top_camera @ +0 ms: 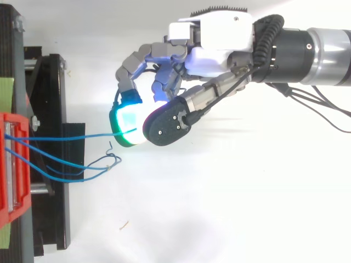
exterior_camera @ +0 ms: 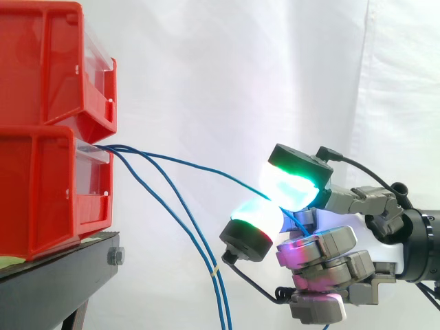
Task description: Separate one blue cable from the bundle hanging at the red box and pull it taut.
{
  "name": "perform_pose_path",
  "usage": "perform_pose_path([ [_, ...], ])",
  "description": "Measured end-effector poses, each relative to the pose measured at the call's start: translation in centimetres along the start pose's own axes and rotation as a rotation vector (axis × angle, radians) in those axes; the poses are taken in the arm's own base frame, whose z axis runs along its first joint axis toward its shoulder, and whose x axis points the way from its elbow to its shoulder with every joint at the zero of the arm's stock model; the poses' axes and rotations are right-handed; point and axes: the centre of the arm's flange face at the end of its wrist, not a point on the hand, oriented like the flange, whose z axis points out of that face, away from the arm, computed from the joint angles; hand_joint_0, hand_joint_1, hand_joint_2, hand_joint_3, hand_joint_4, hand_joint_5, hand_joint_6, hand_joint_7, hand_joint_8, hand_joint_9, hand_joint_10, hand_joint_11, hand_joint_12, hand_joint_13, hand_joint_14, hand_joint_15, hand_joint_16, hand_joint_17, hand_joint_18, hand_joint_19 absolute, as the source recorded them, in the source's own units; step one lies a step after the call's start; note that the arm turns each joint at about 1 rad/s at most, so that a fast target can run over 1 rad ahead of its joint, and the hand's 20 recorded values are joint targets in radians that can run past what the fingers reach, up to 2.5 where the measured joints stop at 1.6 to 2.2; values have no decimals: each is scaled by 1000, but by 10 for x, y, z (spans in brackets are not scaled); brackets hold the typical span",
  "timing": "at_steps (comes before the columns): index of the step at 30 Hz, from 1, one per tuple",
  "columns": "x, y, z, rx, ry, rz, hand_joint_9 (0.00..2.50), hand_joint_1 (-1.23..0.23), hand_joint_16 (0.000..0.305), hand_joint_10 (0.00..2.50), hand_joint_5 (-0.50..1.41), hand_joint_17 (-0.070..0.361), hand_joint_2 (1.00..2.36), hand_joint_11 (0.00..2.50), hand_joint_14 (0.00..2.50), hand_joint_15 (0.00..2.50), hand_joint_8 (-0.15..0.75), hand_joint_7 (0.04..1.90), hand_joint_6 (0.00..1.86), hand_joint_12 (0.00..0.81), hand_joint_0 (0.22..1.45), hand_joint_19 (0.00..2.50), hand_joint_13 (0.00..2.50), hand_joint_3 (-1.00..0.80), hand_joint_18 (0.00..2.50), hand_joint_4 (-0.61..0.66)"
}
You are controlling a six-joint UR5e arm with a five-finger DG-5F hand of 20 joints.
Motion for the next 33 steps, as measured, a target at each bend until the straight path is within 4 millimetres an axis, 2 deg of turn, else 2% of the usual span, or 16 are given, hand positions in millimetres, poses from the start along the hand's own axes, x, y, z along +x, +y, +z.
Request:
perform_pose_path([
  [33, 0, -1, 0, 1, -1, 0, 1047, -765, 48, 856, -164, 108, 1018, 1351, 909, 1513, 344, 1130, 926, 353, 674, 918, 1272, -154, 1139, -27],
])
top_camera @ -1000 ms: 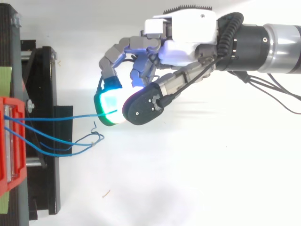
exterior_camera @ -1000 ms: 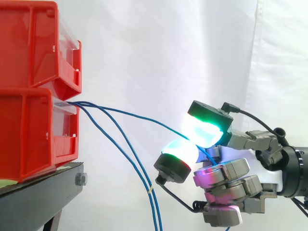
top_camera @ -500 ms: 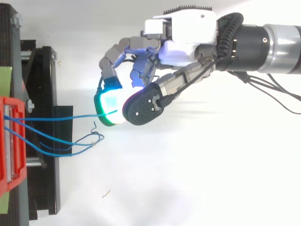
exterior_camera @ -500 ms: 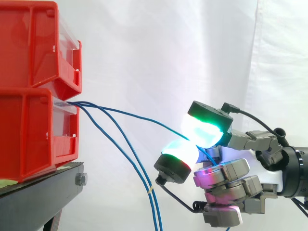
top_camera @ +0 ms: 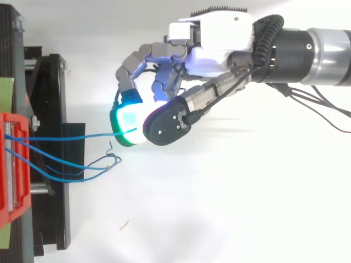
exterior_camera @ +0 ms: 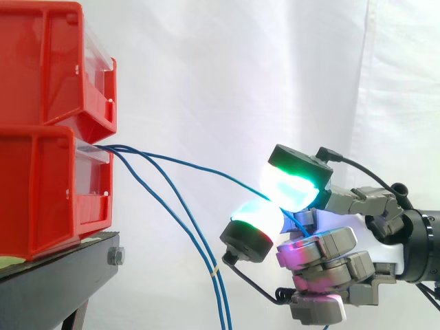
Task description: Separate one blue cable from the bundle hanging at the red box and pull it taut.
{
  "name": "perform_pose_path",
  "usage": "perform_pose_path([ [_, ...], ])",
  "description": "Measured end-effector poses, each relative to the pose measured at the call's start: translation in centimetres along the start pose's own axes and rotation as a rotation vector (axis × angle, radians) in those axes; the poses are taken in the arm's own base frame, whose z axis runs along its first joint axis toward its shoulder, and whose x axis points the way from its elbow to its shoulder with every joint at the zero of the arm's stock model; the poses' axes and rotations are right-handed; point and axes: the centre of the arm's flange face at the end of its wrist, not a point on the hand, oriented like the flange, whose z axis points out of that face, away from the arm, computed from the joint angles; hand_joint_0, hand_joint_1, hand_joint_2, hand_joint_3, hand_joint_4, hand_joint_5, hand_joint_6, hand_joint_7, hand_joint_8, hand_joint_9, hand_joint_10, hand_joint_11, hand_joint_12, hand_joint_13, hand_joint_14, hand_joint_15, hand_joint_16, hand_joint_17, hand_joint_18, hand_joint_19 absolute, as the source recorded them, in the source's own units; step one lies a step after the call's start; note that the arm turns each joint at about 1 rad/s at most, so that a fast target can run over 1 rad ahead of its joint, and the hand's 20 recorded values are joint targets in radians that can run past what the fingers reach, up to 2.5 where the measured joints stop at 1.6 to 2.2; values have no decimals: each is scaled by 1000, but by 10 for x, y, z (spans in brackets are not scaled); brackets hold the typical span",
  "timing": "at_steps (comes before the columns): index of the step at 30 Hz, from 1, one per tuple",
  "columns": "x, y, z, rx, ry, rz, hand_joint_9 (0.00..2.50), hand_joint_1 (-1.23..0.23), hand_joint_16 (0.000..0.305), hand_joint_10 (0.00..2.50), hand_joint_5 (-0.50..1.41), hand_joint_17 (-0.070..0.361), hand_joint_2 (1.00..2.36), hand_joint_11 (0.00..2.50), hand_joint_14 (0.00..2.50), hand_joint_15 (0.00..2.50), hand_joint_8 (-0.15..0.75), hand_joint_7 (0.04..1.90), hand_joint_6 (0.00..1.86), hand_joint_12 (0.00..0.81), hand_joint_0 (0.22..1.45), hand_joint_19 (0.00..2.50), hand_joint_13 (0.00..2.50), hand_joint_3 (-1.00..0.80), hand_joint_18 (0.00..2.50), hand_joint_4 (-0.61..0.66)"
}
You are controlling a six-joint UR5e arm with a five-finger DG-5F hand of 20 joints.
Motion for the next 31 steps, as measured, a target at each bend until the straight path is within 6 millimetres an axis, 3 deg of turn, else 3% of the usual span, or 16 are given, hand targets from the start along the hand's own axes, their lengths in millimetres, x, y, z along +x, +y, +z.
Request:
perform_pose_path([
  [31, 0, 0, 0, 0, -1, 0, 1068, -764, 47, 753, -166, 107, 1018, 1381, 881, 1539, 340, 1122, 922, 344, 673, 925, 1280, -169, 1128, -24],
])
